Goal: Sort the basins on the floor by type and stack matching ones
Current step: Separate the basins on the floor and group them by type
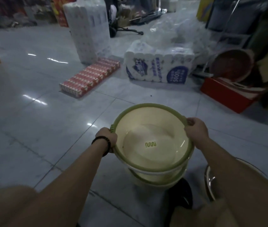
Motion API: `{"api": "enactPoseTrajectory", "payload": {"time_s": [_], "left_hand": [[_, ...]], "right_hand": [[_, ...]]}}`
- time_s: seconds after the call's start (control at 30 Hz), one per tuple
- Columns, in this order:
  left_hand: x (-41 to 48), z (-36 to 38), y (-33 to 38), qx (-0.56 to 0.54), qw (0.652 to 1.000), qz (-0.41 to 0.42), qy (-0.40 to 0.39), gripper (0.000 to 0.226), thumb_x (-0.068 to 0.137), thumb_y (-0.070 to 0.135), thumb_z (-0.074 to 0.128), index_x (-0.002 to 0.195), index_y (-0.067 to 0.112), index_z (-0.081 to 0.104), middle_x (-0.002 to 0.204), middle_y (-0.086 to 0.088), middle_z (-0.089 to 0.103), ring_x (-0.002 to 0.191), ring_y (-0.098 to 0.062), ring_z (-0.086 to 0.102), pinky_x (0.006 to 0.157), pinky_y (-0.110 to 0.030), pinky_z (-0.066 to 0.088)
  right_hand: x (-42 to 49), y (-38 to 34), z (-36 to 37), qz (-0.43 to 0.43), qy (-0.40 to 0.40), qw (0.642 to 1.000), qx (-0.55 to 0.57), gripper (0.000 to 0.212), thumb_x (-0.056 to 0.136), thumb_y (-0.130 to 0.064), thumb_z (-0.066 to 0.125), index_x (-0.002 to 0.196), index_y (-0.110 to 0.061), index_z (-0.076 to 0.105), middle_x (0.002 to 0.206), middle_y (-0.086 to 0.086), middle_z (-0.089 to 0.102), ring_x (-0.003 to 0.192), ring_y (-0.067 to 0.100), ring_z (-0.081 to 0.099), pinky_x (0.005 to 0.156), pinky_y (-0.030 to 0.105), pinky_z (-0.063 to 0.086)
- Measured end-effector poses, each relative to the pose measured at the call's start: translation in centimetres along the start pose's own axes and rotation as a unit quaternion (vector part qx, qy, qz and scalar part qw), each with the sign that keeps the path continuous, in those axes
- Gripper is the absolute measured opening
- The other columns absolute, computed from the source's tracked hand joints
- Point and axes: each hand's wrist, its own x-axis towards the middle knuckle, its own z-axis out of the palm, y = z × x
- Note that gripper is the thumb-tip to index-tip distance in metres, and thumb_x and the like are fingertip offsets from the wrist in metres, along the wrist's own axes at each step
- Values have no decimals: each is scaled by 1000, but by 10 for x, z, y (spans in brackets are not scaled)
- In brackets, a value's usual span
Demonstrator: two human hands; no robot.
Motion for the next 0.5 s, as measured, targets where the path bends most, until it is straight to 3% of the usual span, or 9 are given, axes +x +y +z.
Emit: {"api": "enactPoseTrajectory", "payload": {"time_s": [0.1,0.23,0.33,0.43,0.5], "left_hand": [[1,44,-10,18,1000,-2,1,14,93,18,54,97,9,64,99,-16,66,82,-36,68,46,-38,60],[12,79,-30,13,1000,-11,21,14,96,22,57,97,10,64,95,-12,68,85,-33,68,67,-49,65],[22,93,-38,-2,999,-22,41,6,96,22,60,101,20,57,94,-5,63,91,-32,66,84,-48,62],[31,104,-43,22,999,-25,34,14,96,19,59,110,17,60,100,-7,63,92,-30,62,84,-39,57],[39,111,-48,46,998,-43,4,23,95,16,55,117,16,60,112,-11,64,93,-30,60,85,-41,55]], "right_hand": [[5,35,-8,33,7,998,-47,54,92,-8,61,145,-10,60,135,15,67,120,35,64,102,42,54],[10,72,-2,73,-17,995,-71,49,91,-6,62,141,-5,60,122,16,68,105,33,63,88,38,54],[16,80,11,85,-65,992,-68,35,88,-7,62,122,-5,68,101,12,69,92,31,67,76,39,56],[24,85,25,104,-92,988,-69,26,89,-14,68,113,-4,69,100,15,70,90,32,69,78,42,60],[25,90,32,136,-96,983,-75,34,89,-22,71,117,-4,65,105,14,69,92,32,67,76,41,59]]}}
